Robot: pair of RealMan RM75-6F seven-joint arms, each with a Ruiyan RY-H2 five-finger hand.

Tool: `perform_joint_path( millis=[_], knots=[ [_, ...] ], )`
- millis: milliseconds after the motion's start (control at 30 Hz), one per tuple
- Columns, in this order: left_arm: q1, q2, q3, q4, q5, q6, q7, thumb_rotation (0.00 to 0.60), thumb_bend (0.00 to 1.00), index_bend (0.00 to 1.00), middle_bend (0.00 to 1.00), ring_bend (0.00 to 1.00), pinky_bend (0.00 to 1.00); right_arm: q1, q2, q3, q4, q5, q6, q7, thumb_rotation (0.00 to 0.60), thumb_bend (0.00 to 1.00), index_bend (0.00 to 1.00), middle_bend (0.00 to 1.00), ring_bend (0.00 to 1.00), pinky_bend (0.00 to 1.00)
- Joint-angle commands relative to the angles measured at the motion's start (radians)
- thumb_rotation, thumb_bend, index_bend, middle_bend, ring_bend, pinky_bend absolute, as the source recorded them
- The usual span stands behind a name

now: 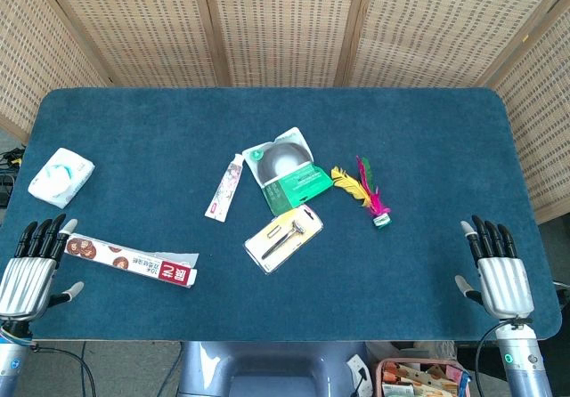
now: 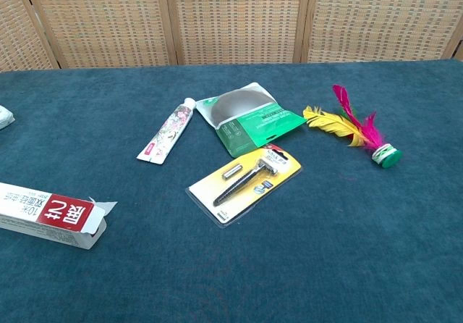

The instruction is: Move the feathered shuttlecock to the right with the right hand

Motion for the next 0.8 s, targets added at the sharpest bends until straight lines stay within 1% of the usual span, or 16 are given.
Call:
perform_joint_path(
  millis=[33, 400, 700, 800],
  knots=[
    [0.000, 0.000, 0.001, -0.001, 0.001, 0.001, 0.001, 0.600, 0.00, 0.00, 0.00, 0.00, 0.00, -0.001, 0.000, 0.000, 0.000, -0.001, 0.001, 0.000, 0.600, 0.20, 0.00, 0.00, 0.00, 0.00],
    [0.002, 0.001, 0.001, -0.006, 0.008, 0.009, 0.007, 0.600, 0.00, 0.00, 0.00, 0.00, 0.00, -0.001, 0.001, -0.001, -0.003, -0.008, 0.007, 0.006, 0.600, 0.20, 0.00, 0.00, 0.00, 0.00],
    [0.001, 0.004, -0.002, -0.004, 0.003, 0.005, -0.003, 0.600, 0.00, 0.00, 0.00, 0.00, 0.00, -0.001, -0.025, 0.006, 0.018, -0.026, 0.033, 0.003, 0.600, 0.20, 0.00, 0.00, 0.00, 0.00],
    [0.001, 0.004, -0.002, -0.005, 0.000, 0.003, -0.002, 0.600, 0.00, 0.00, 0.00, 0.00, 0.00, 0.001, -0.030, 0.006, 0.021, -0.022, 0.029, 0.000, 0.600, 0.20, 0.02, 0.00, 0.00, 0.00]
  ],
)
